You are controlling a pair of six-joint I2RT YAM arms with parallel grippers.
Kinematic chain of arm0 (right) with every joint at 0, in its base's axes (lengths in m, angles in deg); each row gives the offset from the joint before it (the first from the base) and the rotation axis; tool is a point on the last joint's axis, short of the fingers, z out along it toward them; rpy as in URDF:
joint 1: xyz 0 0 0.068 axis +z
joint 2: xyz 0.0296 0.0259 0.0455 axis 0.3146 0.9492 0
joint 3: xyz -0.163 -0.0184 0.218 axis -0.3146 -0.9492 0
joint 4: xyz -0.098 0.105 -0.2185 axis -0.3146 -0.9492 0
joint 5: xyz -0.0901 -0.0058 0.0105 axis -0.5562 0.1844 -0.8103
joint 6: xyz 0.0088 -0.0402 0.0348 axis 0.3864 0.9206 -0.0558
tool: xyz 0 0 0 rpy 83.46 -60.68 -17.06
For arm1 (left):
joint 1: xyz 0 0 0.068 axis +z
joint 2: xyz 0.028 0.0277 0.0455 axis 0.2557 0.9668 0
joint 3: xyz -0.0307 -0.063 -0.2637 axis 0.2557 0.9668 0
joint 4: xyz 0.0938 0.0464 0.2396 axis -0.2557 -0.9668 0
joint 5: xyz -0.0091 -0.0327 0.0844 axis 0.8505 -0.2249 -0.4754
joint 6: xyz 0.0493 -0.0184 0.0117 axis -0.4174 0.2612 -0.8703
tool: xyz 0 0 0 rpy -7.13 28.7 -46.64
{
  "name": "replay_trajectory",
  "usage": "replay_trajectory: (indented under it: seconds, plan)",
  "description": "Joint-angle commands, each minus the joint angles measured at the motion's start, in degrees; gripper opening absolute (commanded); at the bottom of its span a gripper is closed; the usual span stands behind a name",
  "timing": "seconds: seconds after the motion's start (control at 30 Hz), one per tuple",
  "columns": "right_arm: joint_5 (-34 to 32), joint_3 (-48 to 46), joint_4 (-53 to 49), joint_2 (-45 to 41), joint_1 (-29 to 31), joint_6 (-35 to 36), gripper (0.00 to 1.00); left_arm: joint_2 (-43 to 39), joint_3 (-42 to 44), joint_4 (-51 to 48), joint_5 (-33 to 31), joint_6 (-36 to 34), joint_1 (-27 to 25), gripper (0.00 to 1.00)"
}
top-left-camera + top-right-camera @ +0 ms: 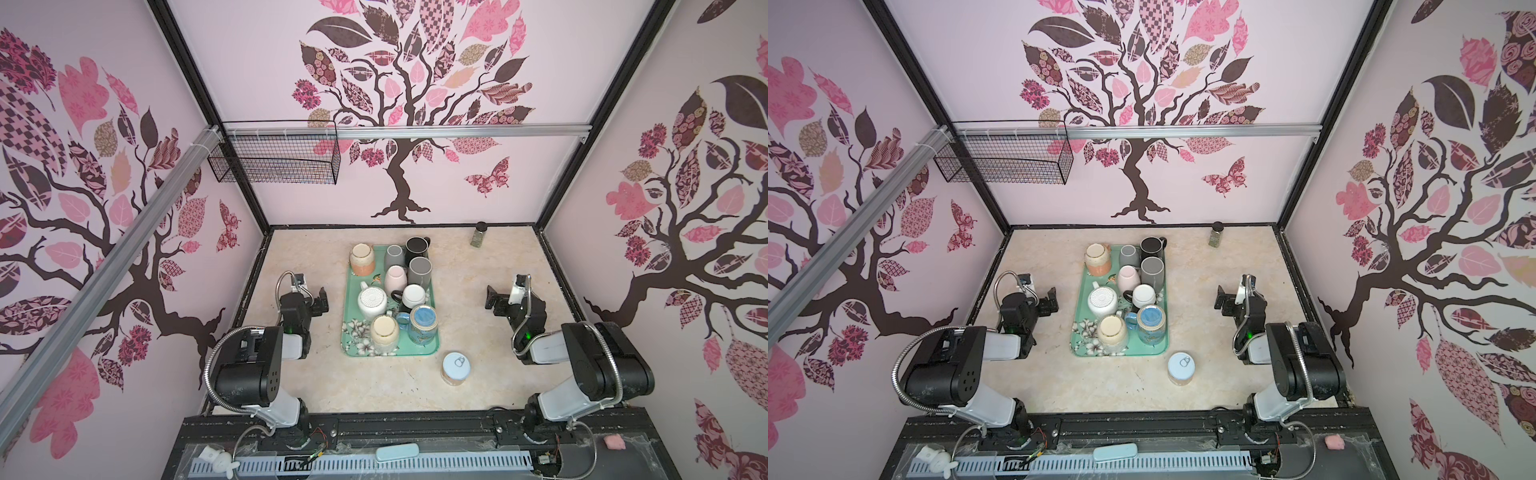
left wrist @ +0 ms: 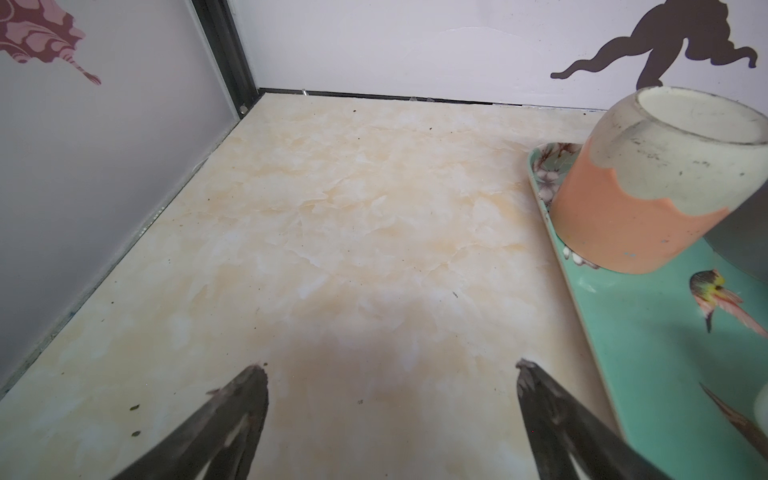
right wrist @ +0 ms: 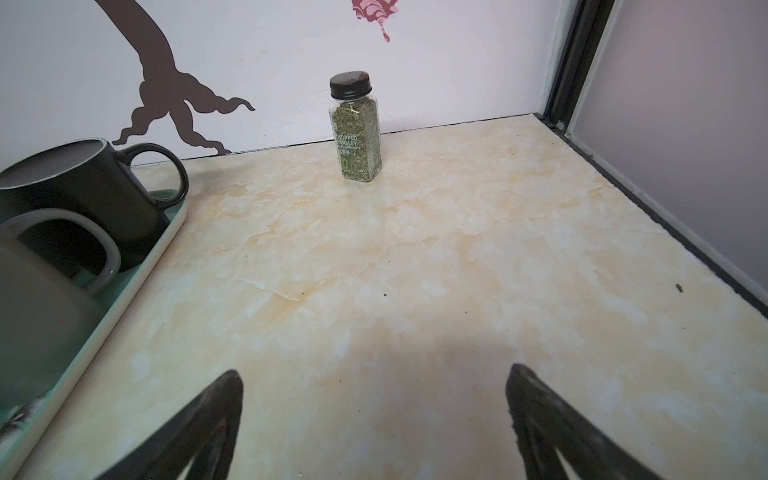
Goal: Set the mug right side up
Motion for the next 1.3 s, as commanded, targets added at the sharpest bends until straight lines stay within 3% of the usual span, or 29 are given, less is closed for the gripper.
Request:
replay_trajectory:
  seconds: [0.0, 0.1, 0.2, 0.27, 0.33, 0.4, 0.5, 0.63, 0.77, 1.03, 1.27]
  plan:
    - [-0.49, 0.98, 0.68, -0.66, 0.30, 1.09, 1.00, -2.42, -0.87, 1.41, -3.94, 0.05, -1.40, 0.96]
    - [-0.75, 1.18, -0.97, -3.99, 1.34, 2.52, 1.00, -7.74, -5.96, -14.82, -8.33, 2.26, -1.63, 0.96]
    - [-1.86, 7.23, -17.75, -9.71, 1.74, 1.03, 1.00, -11.42, -12.57, -28.43, -12.87, 7.90, -1.61, 0.96]
    - [-4.14, 12.55, -28.88, -11.43, 1.70, -4.28, 0.96, -12.58, -16.55, -35.24, -13.92, 13.76, -1.54, 0.96]
    - [-4.99, 21.63, -46.75, -10.74, 1.75, -13.59, 0.88, -12.40, -21.15, -43.89, -11.25, 17.78, -1.51, 0.96]
    - [0.71, 28.95, -59.18, -7.95, 2.08, -17.71, 0.82, -11.33, -25.43, -51.93, -6.78, 19.54, -1.58, 0.96]
    - [6.74, 31.95, -64.44, -5.00, 4.50, -20.47, 0.74, -10.02, -29.53, -61.33, 2.58, 21.11, -0.77, 0.96]
    - [10.82, 30.62, -64.00, -3.23, 10.13, -23.12, 0.67, -10.13, -27.33, -60.75, 17.28, 22.12, -0.61, 0.89]
    - [14.23, 31.18, -65.07, 0.15, 16.21, -24.63, 0.67, -7.90, -27.02, -64.10, 25.42, 24.07, -0.96, 0.82]
    - [21.80, 33.84, -65.29, 8.26, 19.10, -26.61, 0.66, -5.80, -20.14, -63.68, 30.70, 26.18, -1.72, 0.67]
    - [20.54, 38.82, -69.78, 10.19, 19.19, -24.44, 0.66, -2.40, -16.38, -58.40, 36.08, 29.68, -1.85, 0.53]
